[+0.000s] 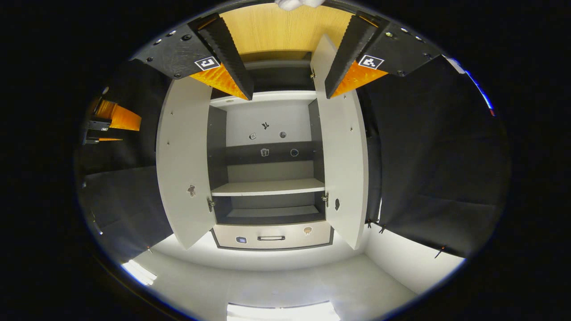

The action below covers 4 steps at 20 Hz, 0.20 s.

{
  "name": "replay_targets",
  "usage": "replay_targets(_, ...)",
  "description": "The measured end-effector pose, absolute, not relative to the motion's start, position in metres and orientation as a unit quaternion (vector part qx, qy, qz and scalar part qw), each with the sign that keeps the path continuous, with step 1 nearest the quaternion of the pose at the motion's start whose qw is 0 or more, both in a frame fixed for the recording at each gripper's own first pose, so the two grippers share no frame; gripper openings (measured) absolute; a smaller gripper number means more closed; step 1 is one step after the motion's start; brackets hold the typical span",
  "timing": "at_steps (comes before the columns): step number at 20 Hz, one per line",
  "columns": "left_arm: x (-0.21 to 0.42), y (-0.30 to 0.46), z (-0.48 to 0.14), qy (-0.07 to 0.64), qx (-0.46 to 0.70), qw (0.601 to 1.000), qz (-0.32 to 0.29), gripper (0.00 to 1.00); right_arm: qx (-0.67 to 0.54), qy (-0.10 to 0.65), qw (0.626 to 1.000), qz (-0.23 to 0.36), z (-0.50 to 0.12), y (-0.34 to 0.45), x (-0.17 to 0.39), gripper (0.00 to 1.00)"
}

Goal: Open the right door of the double-door shoe cabinet with the right hand, and open the left door with the left hand.

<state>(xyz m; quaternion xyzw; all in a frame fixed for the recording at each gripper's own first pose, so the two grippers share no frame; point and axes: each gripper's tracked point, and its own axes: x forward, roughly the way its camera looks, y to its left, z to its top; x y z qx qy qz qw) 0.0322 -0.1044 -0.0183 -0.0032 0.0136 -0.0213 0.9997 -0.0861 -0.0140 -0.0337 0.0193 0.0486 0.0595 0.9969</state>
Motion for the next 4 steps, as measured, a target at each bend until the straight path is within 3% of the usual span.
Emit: replay_targets(4,0.0322,-0.1010,-0.0184,0.015,-0.003,1.000,-0.021,0.96,0.019,0.046,0.997,0.057,-0.0330,-0.0116,-0.0852,1.00)
